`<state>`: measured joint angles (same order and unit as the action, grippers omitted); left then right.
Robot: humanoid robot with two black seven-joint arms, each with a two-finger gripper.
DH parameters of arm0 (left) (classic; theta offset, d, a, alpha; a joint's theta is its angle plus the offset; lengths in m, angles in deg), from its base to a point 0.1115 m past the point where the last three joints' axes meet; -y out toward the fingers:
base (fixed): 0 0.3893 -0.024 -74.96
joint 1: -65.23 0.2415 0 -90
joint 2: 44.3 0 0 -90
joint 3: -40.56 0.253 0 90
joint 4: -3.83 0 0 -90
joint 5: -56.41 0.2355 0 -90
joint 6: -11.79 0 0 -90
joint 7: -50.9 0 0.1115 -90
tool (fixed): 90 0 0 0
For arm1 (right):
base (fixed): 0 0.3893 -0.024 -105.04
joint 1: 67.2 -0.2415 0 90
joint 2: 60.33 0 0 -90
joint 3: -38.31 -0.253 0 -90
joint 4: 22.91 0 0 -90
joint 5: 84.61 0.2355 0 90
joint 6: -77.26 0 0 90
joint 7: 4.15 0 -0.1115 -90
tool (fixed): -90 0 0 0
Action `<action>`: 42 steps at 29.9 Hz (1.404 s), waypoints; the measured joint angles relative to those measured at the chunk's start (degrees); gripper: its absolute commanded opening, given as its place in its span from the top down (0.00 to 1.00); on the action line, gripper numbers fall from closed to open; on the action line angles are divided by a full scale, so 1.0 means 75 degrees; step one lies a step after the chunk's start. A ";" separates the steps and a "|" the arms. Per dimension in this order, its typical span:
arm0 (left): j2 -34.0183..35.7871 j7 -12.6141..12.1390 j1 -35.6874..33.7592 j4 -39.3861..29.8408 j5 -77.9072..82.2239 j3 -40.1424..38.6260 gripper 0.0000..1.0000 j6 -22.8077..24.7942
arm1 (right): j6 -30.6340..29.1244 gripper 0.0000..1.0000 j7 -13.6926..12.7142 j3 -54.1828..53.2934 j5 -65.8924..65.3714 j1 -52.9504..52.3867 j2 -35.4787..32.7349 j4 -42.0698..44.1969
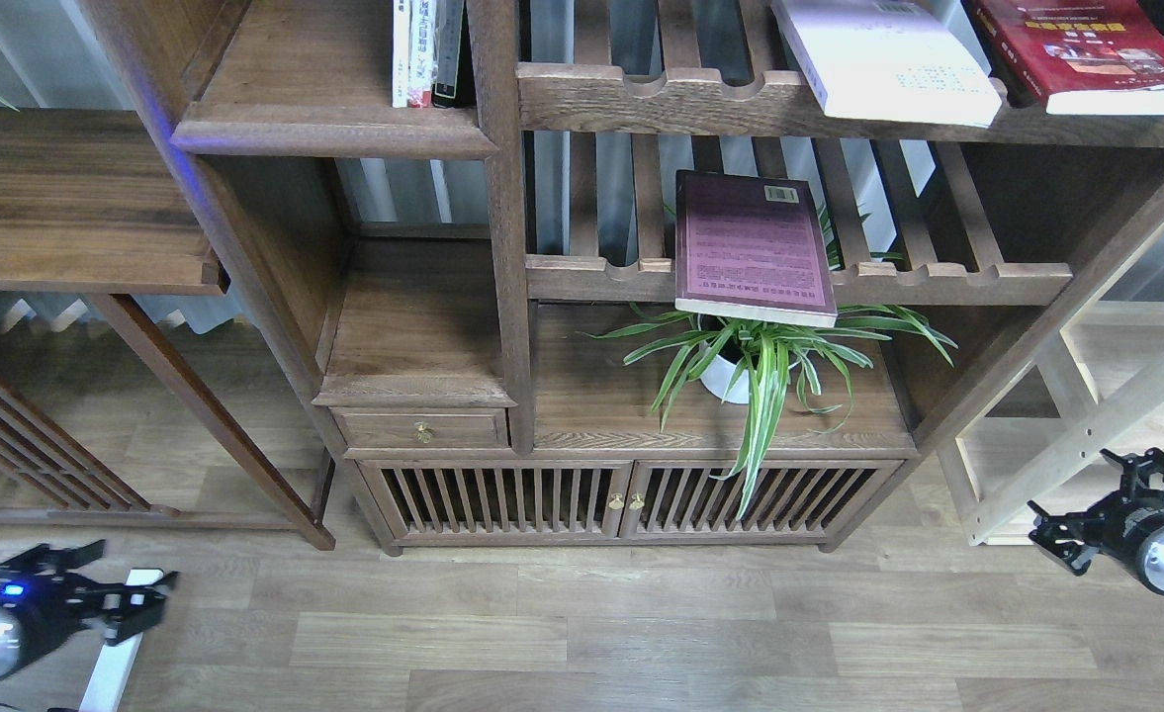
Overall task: Organize books on shelf
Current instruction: 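Raise both grippers up toward the shelving unit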
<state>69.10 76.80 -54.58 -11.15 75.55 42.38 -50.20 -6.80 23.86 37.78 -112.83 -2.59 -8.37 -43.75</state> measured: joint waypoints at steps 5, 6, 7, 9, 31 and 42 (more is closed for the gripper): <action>-0.0330 0.0031 -0.0176 -0.0787 0.0025 -0.0132 0.03 0.0000 | 0.0015 0.00 0.0000 0.0000 0.0000 -0.0005 0.0089 0.0000; -0.0300 0.0048 -0.0199 -0.1092 0.0025 -0.0186 0.03 0.0000 | 0.0016 0.00 0.0000 -0.0001 0.0000 -0.0011 0.0106 0.0000; -0.0233 0.0065 -0.0213 -0.1364 0.0030 -0.0235 0.03 0.0001 | 0.0016 0.00 0.0000 -0.0005 0.0000 -0.0020 0.0120 0.0000; 0.0045 0.0098 -0.0238 -0.2014 0.0094 -0.0310 0.03 0.0000 | 0.0016 0.00 0.0000 -0.0006 0.0000 -0.0023 0.0132 0.0000; 0.2914 0.0244 -0.0360 -0.6501 0.3374 -0.0521 0.03 -0.2510 | 0.0052 0.00 -0.0002 0.0001 0.0000 -0.0405 0.0045 0.0060; 0.4256 0.0133 -0.0383 -0.7703 0.3399 -0.0999 0.03 -0.3190 | 0.0483 0.00 -0.0002 -0.0008 -0.0826 -0.0682 -0.0566 -0.0541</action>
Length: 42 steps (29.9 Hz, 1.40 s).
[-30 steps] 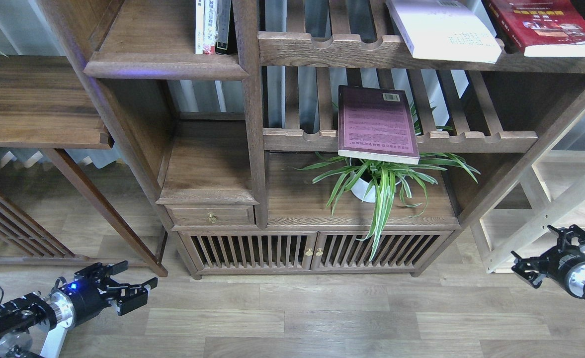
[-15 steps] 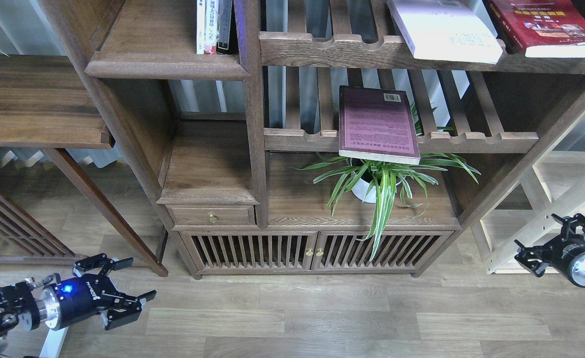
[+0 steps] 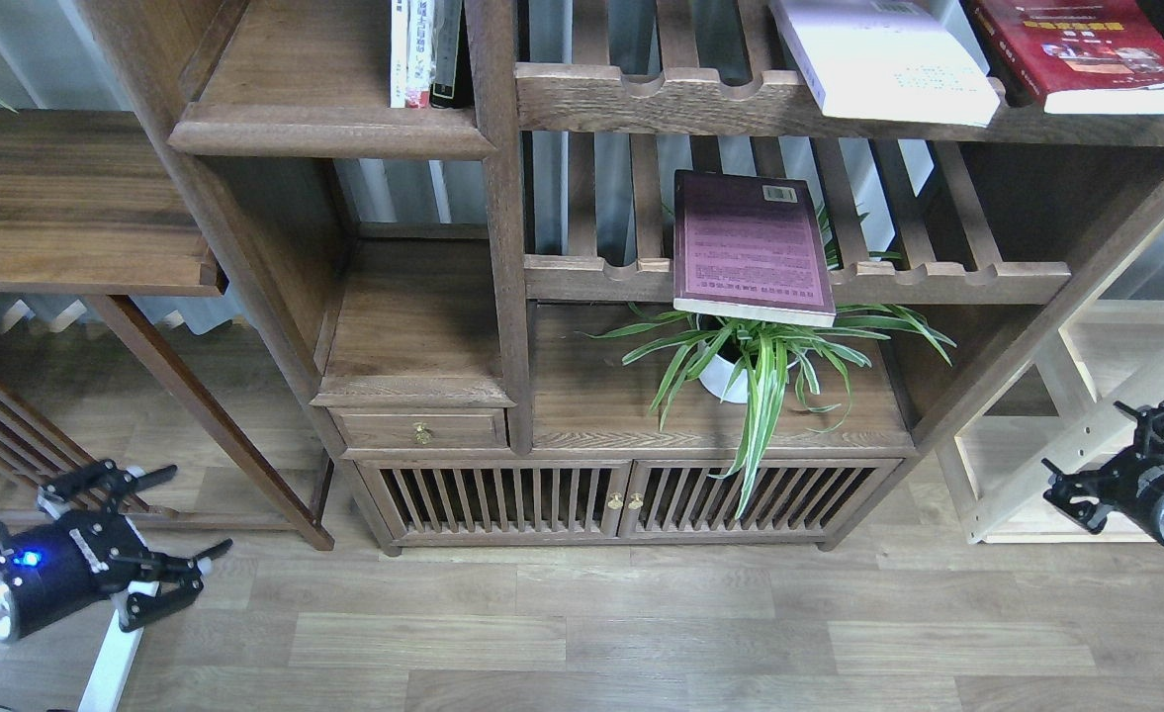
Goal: Organize books on shelf
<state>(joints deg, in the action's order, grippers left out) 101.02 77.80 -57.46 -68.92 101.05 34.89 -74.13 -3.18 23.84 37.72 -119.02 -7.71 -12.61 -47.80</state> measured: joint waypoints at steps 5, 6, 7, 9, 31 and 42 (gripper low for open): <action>0.0191 -0.0169 -0.0001 -0.0415 0.0000 -0.0163 0.03 -0.0110 | 0.0294 0.00 0.0000 -0.0005 -0.0088 -0.0359 -0.0763 -0.1030; 0.0194 -0.0191 -0.0001 -0.0441 0.0000 -0.0177 0.03 -0.0145 | 0.0374 0.00 0.0000 -0.0005 -0.0103 -0.0410 -0.0930 -0.1222; 0.0195 -0.0200 -0.0001 -0.0458 0.0000 -0.0186 0.03 -0.0164 | 0.0443 0.00 0.0000 -0.0006 -0.0128 -0.0449 -0.1089 -0.1381; 0.0198 -0.0212 -0.0002 -0.0497 0.0000 -0.0205 0.03 -0.0211 | 0.0547 0.00 0.0000 -0.0026 -0.0230 -0.0488 -0.1361 -0.1634; 0.0393 -0.0332 -0.0072 -0.0615 0.0000 -0.0464 0.03 -0.0320 | 0.2455 0.00 0.0000 -0.0133 -0.2657 -0.1068 -0.3465 -0.3946; 0.0391 -0.0506 -0.0197 -0.0594 -0.0001 -0.0495 0.03 -0.0331 | 0.2459 0.00 0.0001 -0.0070 -0.3100 -0.2171 -0.3588 -0.3982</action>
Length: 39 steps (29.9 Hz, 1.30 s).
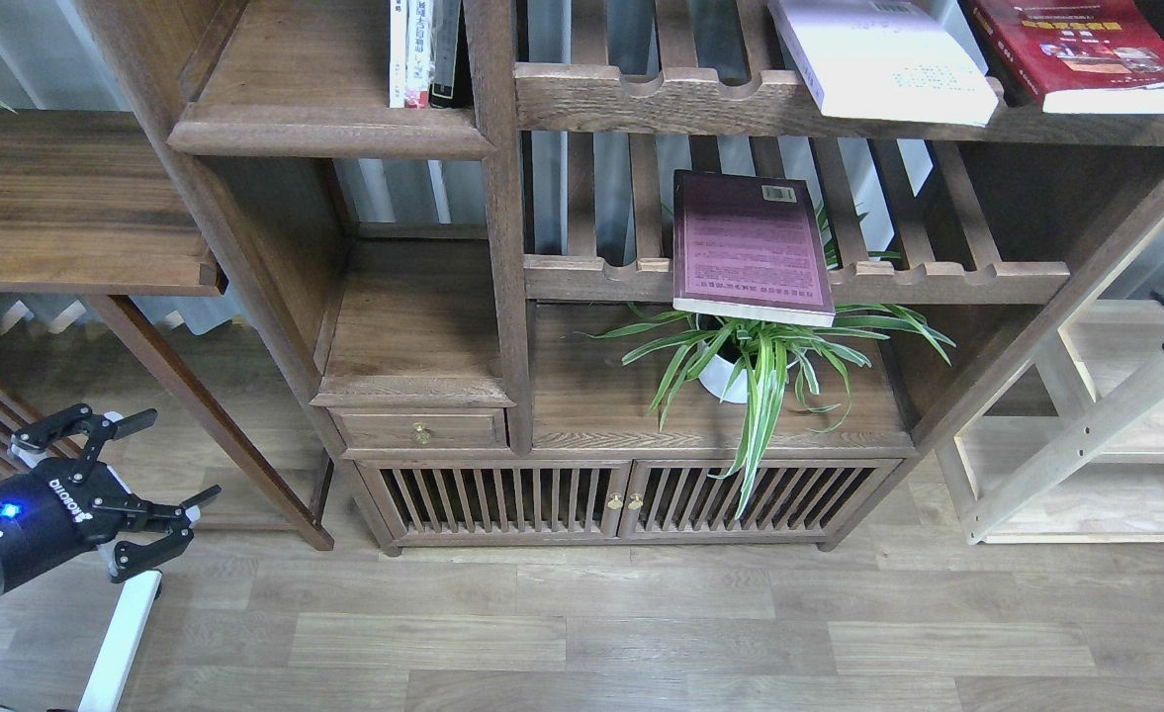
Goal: Organize books on shelf
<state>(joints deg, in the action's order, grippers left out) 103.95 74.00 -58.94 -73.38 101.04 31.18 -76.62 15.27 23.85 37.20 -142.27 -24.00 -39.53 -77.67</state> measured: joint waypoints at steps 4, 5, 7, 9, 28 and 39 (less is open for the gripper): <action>-0.0053 -0.0045 -0.0045 0.0026 -0.0009 0.0000 0.02 -0.0001 | 0.0000 0.00 0.0000 0.0008 -0.0295 -0.0294 -0.0103 0.0009; -0.0060 -0.0054 -0.0071 0.0026 -0.0010 -0.0002 0.02 -0.0001 | 0.0000 0.00 0.0000 0.0008 -0.0413 -0.0370 -0.0106 0.0010; -0.0068 -0.0068 -0.0114 0.0028 -0.0010 -0.0007 0.02 -0.0001 | 0.0000 0.00 0.0000 0.0015 -0.0627 -0.0504 -0.0112 0.0011; -0.0083 -0.0080 -0.0141 0.0028 -0.0013 -0.0007 0.02 -0.0001 | 0.0000 0.00 0.0000 0.0025 -0.0798 -0.0611 -0.0112 0.0014; -0.0378 -0.0440 -0.0475 0.0019 -0.0128 -0.1016 0.02 0.0056 | 0.0000 0.00 0.0000 0.0079 -0.1646 -0.1304 0.0103 0.0144; -0.0593 -0.0611 -0.0612 0.0051 -0.0128 -0.1024 0.02 0.0046 | 0.0000 0.00 0.0001 0.0079 -0.2023 -0.1695 0.0348 0.0316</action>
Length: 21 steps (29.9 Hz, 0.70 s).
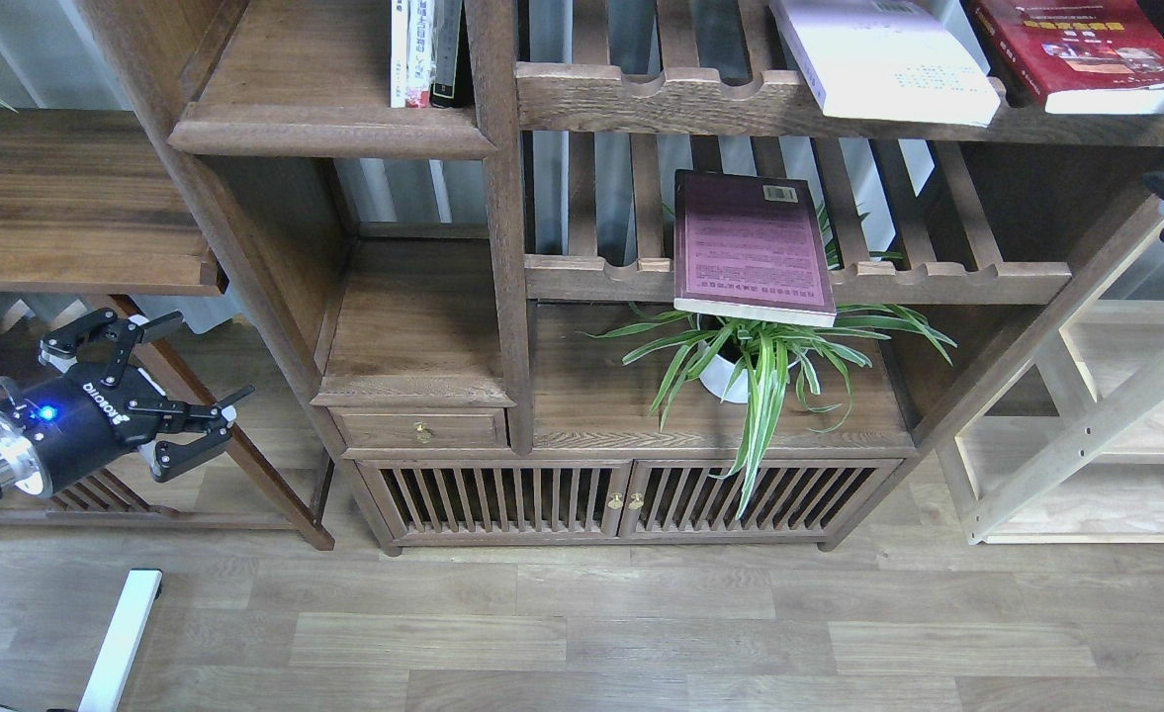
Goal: Organize books on shelf
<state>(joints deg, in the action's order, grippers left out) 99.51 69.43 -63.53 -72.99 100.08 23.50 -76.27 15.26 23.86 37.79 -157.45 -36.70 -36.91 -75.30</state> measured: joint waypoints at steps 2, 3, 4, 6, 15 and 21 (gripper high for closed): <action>-0.0005 0.0000 0.0000 0.0011 0.0000 0.0012 0.02 -0.0001 | 0.0000 0.00 0.0000 0.0003 -0.0026 -0.0116 0.0091 0.0079; -0.0009 0.0000 -0.0001 0.0016 0.0000 0.0012 0.02 -0.0001 | 0.0000 0.00 0.0001 0.0006 -0.0039 -0.0174 0.0144 0.0131; -0.0011 0.0000 0.0000 0.0020 0.0000 0.0012 0.02 -0.0001 | -0.0007 0.00 -0.0001 0.0008 -0.0063 -0.0217 0.0191 0.0186; -0.0016 0.0000 0.0000 0.0023 0.0000 0.0013 0.02 -0.0001 | -0.0112 0.00 -0.0001 0.0010 -0.0159 -0.0308 0.0305 0.0316; -0.0038 0.0006 0.0020 0.0050 0.0000 0.0015 0.02 -0.0025 | -0.0831 0.17 -0.0002 0.0011 -0.0380 -0.0660 0.0830 0.0823; -0.0032 0.0021 0.0064 0.0069 0.0000 0.0015 0.02 -0.0047 | -0.0959 0.32 -0.0001 0.0020 -0.0880 -0.0724 0.1285 0.1449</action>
<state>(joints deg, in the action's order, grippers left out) 99.26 69.58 -63.05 -72.47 100.08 23.61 -76.62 8.07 23.85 37.94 -164.05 -42.13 -27.28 -64.43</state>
